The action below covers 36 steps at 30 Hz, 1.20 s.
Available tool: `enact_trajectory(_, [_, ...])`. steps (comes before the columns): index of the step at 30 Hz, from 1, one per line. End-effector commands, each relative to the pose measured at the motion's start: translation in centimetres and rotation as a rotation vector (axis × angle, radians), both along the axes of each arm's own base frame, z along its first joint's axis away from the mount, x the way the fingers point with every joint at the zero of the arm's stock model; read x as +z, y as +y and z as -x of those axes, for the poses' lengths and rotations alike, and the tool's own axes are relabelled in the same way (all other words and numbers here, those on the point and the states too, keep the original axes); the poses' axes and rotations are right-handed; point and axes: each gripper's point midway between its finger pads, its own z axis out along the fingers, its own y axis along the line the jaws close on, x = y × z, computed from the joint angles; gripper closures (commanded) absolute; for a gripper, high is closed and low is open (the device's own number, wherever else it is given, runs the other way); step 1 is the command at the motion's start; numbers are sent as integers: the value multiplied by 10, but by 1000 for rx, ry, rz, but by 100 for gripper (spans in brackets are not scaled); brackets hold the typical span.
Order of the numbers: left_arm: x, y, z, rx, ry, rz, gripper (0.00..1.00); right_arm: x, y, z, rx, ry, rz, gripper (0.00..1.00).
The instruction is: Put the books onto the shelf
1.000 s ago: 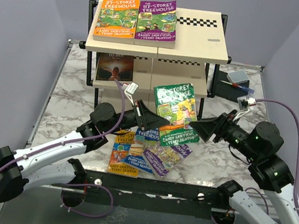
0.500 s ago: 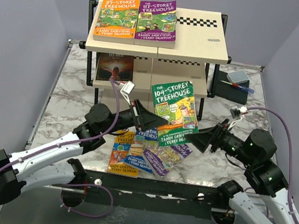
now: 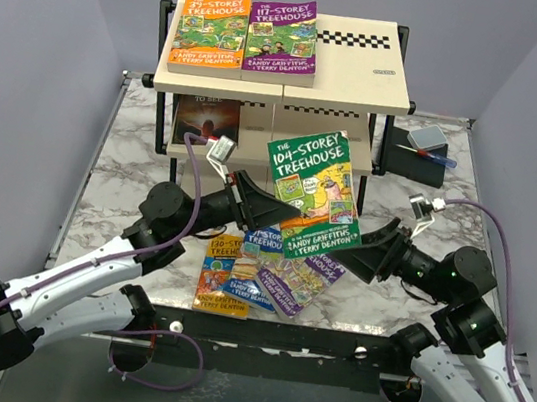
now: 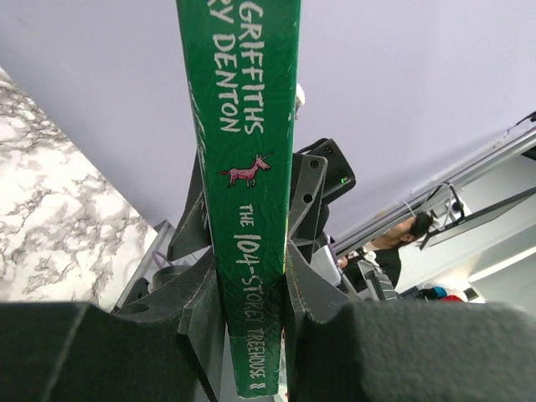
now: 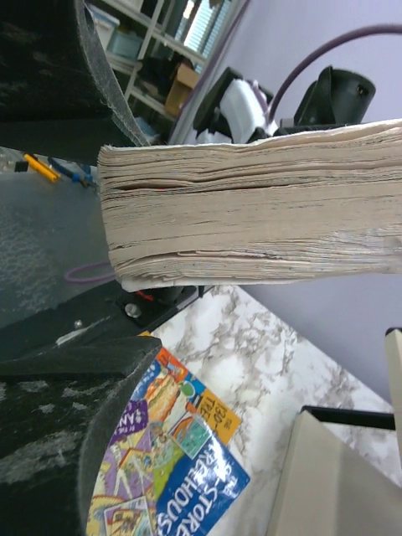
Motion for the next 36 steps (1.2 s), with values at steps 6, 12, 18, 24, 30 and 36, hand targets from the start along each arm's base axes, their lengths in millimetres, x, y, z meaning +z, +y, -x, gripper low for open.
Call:
enact_trajectory(6, [49, 17, 19, -20, -116, 124, 100, 33, 4, 6, 41, -73, -133, 25])
enact_trajectory(12, [47, 19, 20, -16, -111, 127, 100, 54, 3, 11, 58, -113, -182, 26])
enact_trajectory(18, [43, 19, 18, -6, -110, 115, 100, 61, 2, 16, 73, -110, -198, 33])
enact_trajectory(24, [38, 19, 14, 20, -116, 83, 100, 65, -1, 22, 76, -102, -197, 39])
enact_trajectory(30, [27, 17, 8, 48, -115, 31, 100, 63, -5, 15, 17, -85, -154, 41])
enact_trajectory(36, [20, 16, 5, 60, -108, 7, 100, 56, -3, 7, -3, -51, -116, 47])
